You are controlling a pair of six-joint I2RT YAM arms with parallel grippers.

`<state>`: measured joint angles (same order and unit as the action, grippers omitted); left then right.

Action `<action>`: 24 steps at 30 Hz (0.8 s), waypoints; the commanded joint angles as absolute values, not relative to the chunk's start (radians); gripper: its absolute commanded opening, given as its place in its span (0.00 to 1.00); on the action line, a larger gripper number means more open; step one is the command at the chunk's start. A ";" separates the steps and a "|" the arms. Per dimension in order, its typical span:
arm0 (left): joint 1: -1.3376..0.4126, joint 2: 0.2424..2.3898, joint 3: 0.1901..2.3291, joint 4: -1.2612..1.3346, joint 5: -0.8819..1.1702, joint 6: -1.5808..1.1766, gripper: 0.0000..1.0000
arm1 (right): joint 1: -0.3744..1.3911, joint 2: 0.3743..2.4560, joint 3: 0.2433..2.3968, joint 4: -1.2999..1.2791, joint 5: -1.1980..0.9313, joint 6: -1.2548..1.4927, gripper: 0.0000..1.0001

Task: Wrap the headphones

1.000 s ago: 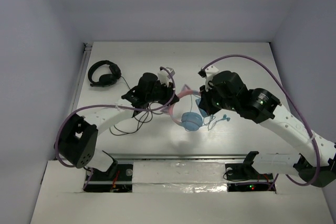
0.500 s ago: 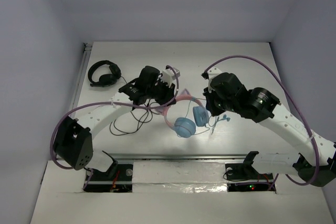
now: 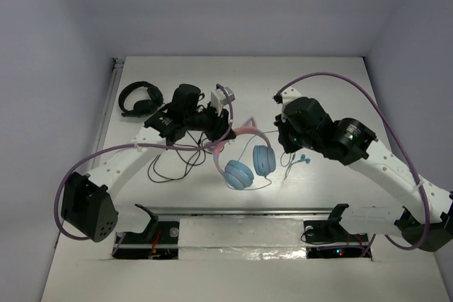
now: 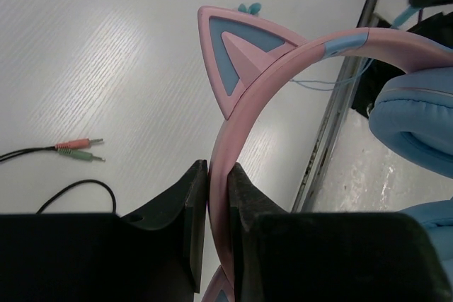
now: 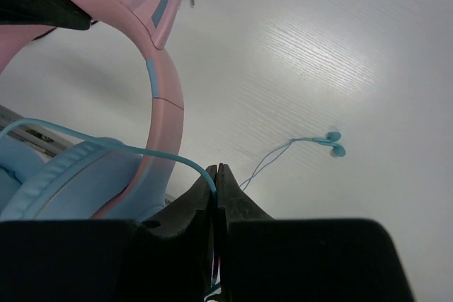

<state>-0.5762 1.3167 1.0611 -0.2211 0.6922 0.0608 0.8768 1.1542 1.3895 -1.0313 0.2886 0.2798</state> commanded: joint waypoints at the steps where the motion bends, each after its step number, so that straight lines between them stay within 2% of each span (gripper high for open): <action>1: -0.560 1.269 1.092 -0.108 0.866 0.005 0.00 | 0.873 1.146 1.364 -0.925 0.264 0.282 0.09; 10: -0.486 1.236 1.054 0.149 0.951 -0.216 0.00 | 0.873 1.046 1.237 -0.710 0.177 0.334 0.09; 16: -0.477 1.212 1.071 0.212 0.815 -0.307 0.00 | 0.873 0.963 1.043 -0.430 0.130 0.331 0.13; 18: -0.468 1.207 1.084 0.209 0.792 -0.324 0.00 | 0.873 0.939 0.981 -0.326 0.124 0.339 0.19; 19: -0.468 1.201 1.085 0.210 0.775 -0.331 0.00 | 0.861 0.933 0.965 -0.298 0.121 0.345 0.26; 20: -0.468 1.197 1.085 0.227 0.769 -0.340 0.00 | 0.861 0.930 0.953 -0.252 0.123 0.351 0.27; 23: -0.468 1.181 1.088 0.242 0.741 -0.374 0.00 | 0.839 0.913 0.894 -0.146 0.126 0.380 0.42; 24: -0.459 1.178 1.089 0.247 0.736 -0.386 0.00 | 0.828 0.908 0.876 -0.117 0.098 0.385 0.43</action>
<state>-0.4736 1.2316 1.0531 0.1364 0.7723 -0.2909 0.8452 0.9352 0.9073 -0.3416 0.1429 0.3614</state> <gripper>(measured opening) 0.112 0.411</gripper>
